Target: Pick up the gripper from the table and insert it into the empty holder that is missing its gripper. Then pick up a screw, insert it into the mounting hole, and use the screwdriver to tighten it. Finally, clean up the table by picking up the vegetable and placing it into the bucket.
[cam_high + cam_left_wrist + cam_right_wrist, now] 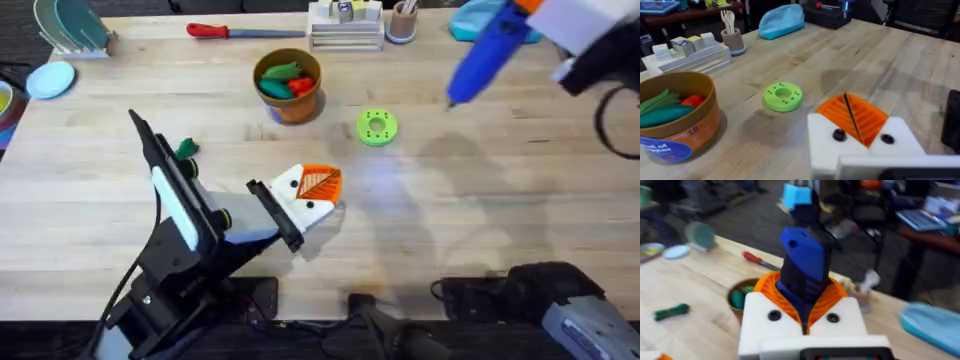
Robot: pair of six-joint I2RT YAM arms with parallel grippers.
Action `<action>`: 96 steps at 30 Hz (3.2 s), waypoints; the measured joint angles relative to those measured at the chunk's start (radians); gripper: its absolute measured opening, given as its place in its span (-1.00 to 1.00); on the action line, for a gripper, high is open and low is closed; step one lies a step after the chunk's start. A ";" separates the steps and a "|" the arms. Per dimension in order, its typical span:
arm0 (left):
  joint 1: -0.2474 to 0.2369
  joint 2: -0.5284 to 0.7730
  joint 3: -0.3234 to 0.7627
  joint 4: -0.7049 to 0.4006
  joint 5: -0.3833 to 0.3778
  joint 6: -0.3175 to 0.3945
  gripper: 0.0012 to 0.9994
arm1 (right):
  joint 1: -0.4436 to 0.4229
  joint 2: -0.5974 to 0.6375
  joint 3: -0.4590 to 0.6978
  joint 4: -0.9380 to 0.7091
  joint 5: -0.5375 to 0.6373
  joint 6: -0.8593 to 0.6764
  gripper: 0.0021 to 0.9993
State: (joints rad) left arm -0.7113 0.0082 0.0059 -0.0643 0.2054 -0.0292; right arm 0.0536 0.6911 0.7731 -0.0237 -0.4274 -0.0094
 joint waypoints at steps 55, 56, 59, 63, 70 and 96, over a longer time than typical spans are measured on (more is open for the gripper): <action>0.000 0.000 0.000 0.000 0.000 0.000 -0.98 | 0.767 0.352 -0.097 0.668 0.005 0.091 -0.96; 0.000 0.000 0.000 0.000 0.000 0.000 -0.98 | 0.767 0.352 -0.097 0.667 0.002 0.086 -0.96; 0.000 0.000 0.000 0.000 0.000 0.000 -0.98 | 0.767 0.352 -0.097 0.661 -0.005 0.068 -0.96; 0.000 0.000 0.000 0.000 0.000 0.000 -0.98 | 0.767 0.352 -0.097 0.656 -0.008 0.057 -0.96; 0.000 0.000 0.000 0.000 0.000 0.000 -0.98 | 0.767 0.352 -0.097 0.648 -0.008 0.053 -0.96; 0.000 0.000 0.000 0.000 0.000 0.000 -0.98 | 0.767 0.347 -0.097 0.674 -0.009 0.036 -0.96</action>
State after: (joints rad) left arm -0.7113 0.0082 0.0059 -0.0647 0.2054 -0.0296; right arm 0.8207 1.0378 0.6758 0.6506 -0.4362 0.0261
